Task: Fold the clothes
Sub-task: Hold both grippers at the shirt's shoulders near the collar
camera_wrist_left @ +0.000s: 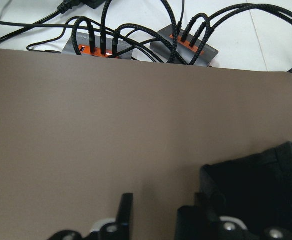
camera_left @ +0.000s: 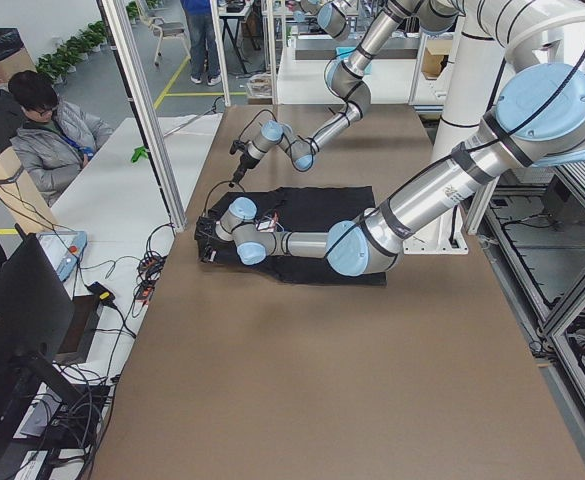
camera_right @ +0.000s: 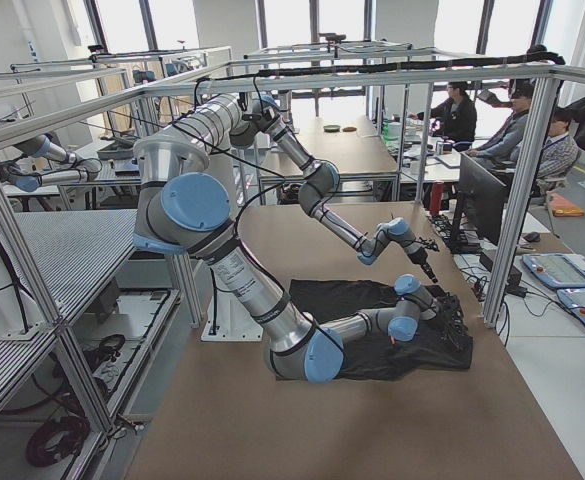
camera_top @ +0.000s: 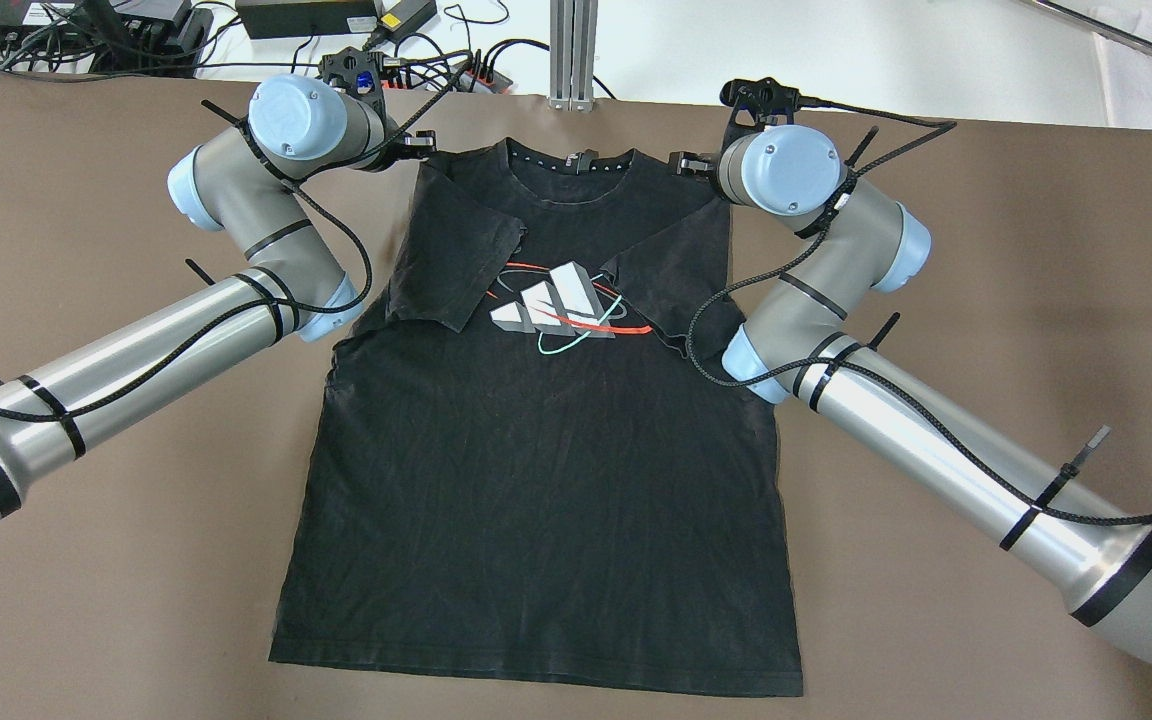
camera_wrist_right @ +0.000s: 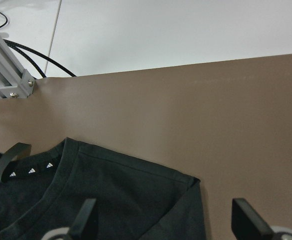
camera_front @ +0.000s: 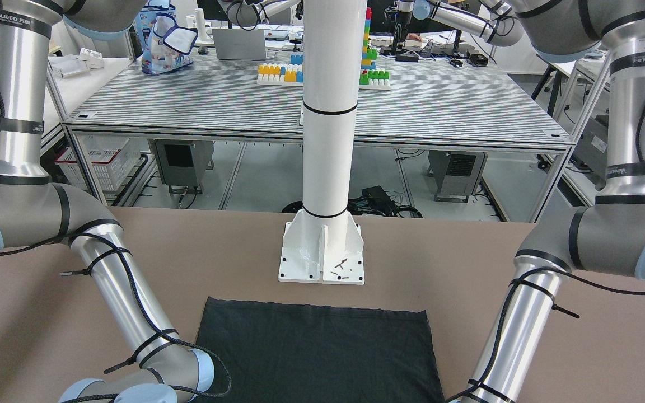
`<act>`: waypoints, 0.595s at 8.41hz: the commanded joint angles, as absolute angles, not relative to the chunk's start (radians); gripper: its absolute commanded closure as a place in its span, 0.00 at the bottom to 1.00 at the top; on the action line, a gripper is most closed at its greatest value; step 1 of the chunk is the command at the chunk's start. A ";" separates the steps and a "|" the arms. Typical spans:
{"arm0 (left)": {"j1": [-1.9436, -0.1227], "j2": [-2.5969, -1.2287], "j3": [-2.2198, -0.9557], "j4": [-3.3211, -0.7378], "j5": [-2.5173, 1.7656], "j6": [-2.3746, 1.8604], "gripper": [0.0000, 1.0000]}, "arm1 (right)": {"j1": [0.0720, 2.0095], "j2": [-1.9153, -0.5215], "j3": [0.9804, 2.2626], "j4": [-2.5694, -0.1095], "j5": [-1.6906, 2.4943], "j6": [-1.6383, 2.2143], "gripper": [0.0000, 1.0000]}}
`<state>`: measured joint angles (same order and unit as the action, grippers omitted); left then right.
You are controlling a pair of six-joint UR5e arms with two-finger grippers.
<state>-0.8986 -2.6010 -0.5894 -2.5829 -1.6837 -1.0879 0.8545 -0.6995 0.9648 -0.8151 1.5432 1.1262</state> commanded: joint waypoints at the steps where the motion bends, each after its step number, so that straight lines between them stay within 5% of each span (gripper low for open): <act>1: -0.884 -2.602 -0.580 -2.585 -1.684 -1.088 0.14 | 0.854 -0.699 0.965 -0.816 1.533 1.124 0.06; 4: -0.876 -2.602 -0.571 -2.585 -1.684 -1.089 0.17 | 0.854 -0.698 0.965 -0.816 1.525 1.124 0.06; 5: -0.876 -2.603 -0.571 -2.585 -1.686 -1.089 0.27 | 0.854 -0.698 0.965 -0.816 1.522 1.124 0.06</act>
